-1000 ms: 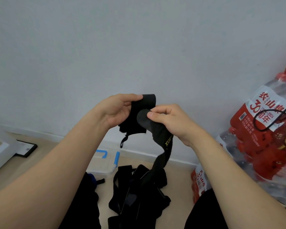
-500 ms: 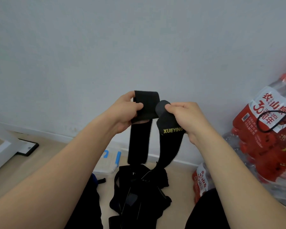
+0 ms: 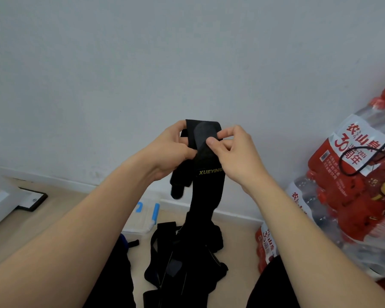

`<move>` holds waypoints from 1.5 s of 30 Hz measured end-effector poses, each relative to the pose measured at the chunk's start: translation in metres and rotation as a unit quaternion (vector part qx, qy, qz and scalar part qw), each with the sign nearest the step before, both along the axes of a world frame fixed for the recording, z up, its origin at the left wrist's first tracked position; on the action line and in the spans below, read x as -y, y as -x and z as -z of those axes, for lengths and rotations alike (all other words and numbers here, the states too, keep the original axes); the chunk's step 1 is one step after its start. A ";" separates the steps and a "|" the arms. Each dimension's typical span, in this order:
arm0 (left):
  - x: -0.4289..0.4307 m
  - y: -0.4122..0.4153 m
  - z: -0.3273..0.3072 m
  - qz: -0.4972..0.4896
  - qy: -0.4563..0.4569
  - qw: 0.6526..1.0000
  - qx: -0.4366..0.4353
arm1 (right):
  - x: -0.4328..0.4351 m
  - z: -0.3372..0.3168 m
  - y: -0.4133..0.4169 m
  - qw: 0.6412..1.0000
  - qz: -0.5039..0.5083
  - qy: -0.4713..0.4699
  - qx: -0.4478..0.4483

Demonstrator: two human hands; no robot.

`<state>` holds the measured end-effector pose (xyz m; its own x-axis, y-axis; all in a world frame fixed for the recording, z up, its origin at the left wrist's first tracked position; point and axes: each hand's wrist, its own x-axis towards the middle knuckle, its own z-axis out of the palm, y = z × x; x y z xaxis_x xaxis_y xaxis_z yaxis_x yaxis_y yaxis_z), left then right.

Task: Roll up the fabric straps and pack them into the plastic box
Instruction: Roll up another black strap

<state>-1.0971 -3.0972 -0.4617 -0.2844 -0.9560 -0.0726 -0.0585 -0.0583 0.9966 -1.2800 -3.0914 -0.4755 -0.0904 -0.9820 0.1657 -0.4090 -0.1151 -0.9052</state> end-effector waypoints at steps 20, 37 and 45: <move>0.004 0.017 0.011 -0.168 -0.119 0.955 -0.212 | -0.002 0.004 -0.012 0.980 -0.100 -0.162 0.058; -0.012 0.001 0.025 -0.262 -0.006 0.965 0.023 | -0.037 -0.006 0.024 0.901 -0.223 -0.351 0.120; -0.042 -0.007 0.033 -0.039 -0.164 0.985 -0.028 | -0.058 -0.009 0.063 0.909 -0.292 -0.171 0.244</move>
